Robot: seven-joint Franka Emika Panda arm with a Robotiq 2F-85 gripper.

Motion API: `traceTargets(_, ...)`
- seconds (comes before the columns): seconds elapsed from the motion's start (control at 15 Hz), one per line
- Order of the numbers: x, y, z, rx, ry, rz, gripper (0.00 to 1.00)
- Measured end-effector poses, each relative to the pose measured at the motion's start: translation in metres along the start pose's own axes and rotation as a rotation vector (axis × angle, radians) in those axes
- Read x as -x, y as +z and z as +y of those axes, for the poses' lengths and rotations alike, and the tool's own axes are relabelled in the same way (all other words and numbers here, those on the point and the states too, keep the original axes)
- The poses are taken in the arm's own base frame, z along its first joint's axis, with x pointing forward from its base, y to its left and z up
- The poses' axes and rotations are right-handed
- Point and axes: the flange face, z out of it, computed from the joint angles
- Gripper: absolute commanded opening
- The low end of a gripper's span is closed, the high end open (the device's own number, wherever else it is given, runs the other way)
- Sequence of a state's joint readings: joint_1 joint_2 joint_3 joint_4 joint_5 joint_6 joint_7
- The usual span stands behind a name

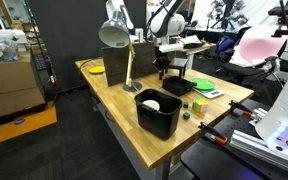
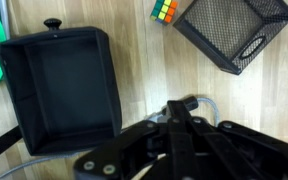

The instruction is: Turn off the lamp on the table

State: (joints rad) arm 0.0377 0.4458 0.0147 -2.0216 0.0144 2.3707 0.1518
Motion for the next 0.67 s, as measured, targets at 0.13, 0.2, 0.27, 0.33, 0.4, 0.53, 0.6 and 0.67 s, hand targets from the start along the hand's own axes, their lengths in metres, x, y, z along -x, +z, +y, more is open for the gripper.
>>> traceTargets(0.13,0.025,-0.001,-0.002,-0.03,0.02,0.003,0.05)
traceTargets(0.2,0.032,-0.001,-0.002,-0.031,0.02,0.0,0.12)
traceTargets(0.27,0.031,-0.002,-0.002,-0.031,0.019,0.002,0.18)
traceTargets(0.33,0.028,-0.001,-0.002,-0.032,0.02,0.004,0.26)
traceTargets(0.4,0.027,0.0,-0.001,-0.031,0.022,0.002,0.28)
traceTargets(0.53,0.027,0.001,-0.001,-0.031,0.022,0.002,0.28)
traceTargets(0.6,0.027,0.001,-0.001,-0.031,0.022,0.002,0.28)
traceTargets(0.67,0.027,0.0,-0.002,-0.031,0.022,0.002,0.28)
